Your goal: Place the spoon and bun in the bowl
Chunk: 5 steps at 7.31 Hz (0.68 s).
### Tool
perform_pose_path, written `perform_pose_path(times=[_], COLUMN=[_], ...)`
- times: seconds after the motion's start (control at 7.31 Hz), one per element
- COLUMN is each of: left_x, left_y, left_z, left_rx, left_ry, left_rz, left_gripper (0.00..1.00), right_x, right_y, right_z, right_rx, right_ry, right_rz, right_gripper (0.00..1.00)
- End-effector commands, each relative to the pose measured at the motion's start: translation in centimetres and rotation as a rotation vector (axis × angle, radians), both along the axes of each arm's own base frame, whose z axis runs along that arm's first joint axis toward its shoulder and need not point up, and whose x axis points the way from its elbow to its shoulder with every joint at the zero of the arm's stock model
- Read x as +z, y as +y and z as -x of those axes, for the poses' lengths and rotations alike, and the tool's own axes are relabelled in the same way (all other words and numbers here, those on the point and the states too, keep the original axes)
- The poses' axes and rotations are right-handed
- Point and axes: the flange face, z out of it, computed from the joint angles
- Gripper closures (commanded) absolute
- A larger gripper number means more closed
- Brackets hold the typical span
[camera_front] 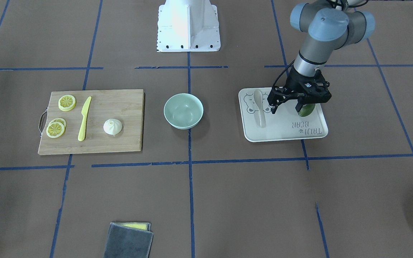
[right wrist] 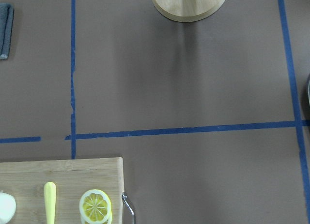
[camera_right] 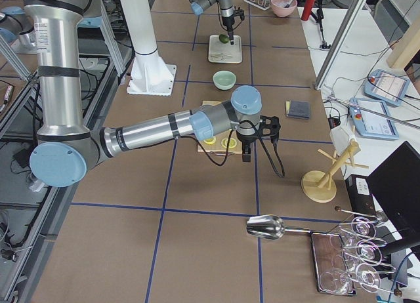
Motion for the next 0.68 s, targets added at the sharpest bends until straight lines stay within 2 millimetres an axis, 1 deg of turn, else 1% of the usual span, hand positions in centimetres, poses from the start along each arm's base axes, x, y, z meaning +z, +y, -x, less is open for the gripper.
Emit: perform_pose_path(times=[0.0,0.14,0.27,0.41,0.55], left_x=[0.9,0.9,0.9,0.7,0.7], left_y=[0.3,1.0,0.9,1.0,1.5], left_z=[-3.1,-4.2,-5.4,-5.9,-6.3], left_rx=[0.001,0.007,0.014,0.018,0.029], left_ry=[-0.027,-0.036,-0.043,-0.042,-0.042], left_rz=[0.013,0.000,0.000,-0.002,-0.003], left_gripper=[0.17,0.18,0.22,0.23,0.26], right_x=[-3.1,-3.8,-5.1,-5.7,-6.2], right_y=[-0.9,-1.1,-1.6,-1.8,-1.9], right_z=[3.2,4.4,5.8,6.7,7.5], right_rx=[0.012,0.007,0.001,0.006,0.002], right_ry=[-0.032,-0.036,-0.041,-0.047,-0.048], right_rz=[0.023,0.030,0.028,0.044,0.046], right_gripper=[0.00,0.00,0.00,0.00,0.00])
